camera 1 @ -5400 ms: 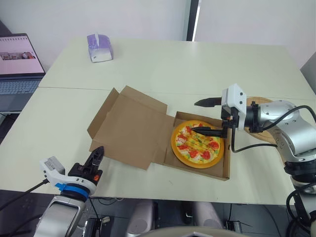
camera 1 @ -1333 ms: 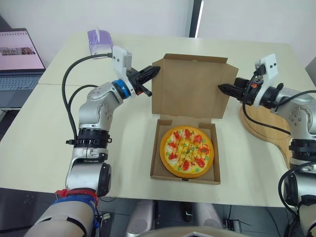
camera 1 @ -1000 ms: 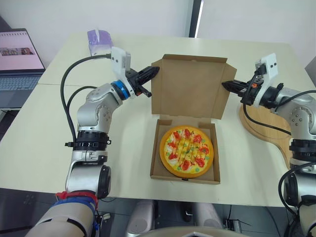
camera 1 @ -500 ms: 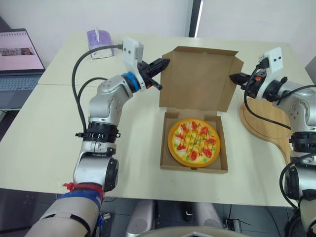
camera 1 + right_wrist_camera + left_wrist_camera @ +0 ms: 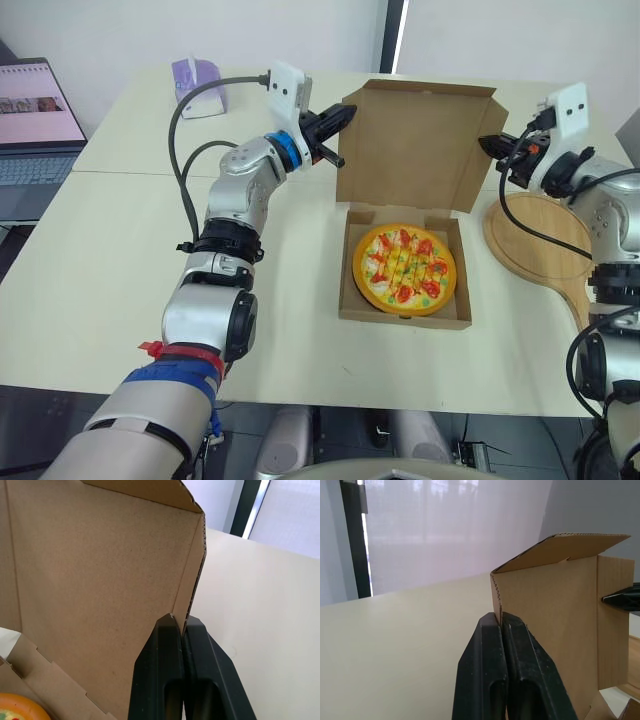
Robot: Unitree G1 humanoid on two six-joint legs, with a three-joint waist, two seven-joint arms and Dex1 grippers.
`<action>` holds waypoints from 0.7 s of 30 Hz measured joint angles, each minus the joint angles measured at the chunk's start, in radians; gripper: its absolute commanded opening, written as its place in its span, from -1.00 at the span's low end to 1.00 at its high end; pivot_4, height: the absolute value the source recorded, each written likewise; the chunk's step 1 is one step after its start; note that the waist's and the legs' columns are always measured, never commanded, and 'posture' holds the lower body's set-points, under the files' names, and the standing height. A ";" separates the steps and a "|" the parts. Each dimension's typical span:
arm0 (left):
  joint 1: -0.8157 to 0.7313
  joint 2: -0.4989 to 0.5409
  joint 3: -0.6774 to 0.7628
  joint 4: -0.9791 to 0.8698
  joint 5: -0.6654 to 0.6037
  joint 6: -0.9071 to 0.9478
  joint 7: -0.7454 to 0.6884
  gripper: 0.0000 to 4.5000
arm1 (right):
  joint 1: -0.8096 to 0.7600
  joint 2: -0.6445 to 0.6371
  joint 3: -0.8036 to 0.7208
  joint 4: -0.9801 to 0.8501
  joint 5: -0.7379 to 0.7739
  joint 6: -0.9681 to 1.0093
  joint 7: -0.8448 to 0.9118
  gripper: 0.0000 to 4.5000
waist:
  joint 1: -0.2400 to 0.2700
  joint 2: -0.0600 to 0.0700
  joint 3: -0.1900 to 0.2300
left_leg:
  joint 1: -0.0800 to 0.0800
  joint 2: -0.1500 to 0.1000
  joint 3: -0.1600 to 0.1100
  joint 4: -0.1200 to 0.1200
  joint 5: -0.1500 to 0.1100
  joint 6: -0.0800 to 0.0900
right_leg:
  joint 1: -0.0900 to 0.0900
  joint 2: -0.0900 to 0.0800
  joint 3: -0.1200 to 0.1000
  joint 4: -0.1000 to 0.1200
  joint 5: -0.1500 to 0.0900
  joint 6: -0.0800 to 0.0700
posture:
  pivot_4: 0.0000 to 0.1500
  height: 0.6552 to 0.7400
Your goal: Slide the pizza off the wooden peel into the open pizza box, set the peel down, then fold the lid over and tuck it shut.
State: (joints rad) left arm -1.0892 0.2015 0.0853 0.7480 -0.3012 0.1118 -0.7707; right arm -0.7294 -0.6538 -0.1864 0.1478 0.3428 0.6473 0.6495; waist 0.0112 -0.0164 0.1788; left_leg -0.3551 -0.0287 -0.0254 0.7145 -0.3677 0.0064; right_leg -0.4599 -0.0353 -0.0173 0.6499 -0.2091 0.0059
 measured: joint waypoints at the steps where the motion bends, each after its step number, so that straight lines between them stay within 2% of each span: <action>1: 0.012 0.000 0.000 -0.025 -0.003 0.011 0.003 -1.00 | 0.015 0.004 -0.009 -0.032 0.006 0.015 -0.013 -0.99 | 0.000 0.000 0.000 | 0.000 0.000 0.000 0.000 0.000 0.000 | -0.001 0.000 0.000 0.000 0.000 0.000 | 1.00 0.65; 7: 0.143 -0.009 -0.003 -0.295 -0.016 0.113 0.065 -1.00 | 0.104 0.042 -0.050 -0.225 0.039 0.089 -0.118 -0.99 | -0.004 0.000 0.000 | -0.001 0.000 0.001 0.002 0.000 0.000 | -0.002 0.000 0.001 0.003 0.000 0.000 | 1.00 0.65; 15: 0.314 -0.080 -0.014 -0.665 -0.043 0.280 0.250 -1.00 | 0.192 0.114 -0.109 -0.410 0.089 0.159 -0.246 -0.99 | -0.002 0.000 0.000 | 0.000 0.000 0.001 0.002 0.000 0.000 | -0.001 0.000 0.003 0.006 0.000 0.000 | 1.00 0.65; 21: 0.396 -0.133 -0.041 -0.817 -0.052 0.349 0.353 -1.00 | 0.258 0.152 -0.158 -0.513 0.160 0.224 -0.303 -0.99 | -0.002 0.000 0.000 | 0.002 0.000 0.002 0.003 0.000 0.000 | -0.001 0.000 0.004 0.007 0.000 0.000 | 1.00 0.65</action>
State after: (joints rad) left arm -0.6931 0.0683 0.0445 -0.0693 -0.3536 0.4612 -0.4182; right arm -0.4712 -0.5021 -0.3444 -0.3655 0.5024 0.8712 0.3467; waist 0.0095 -0.0160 0.1784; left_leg -0.3535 -0.0289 -0.0232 0.7172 -0.3677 0.0065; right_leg -0.4607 -0.0351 -0.0135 0.6571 -0.2091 0.0059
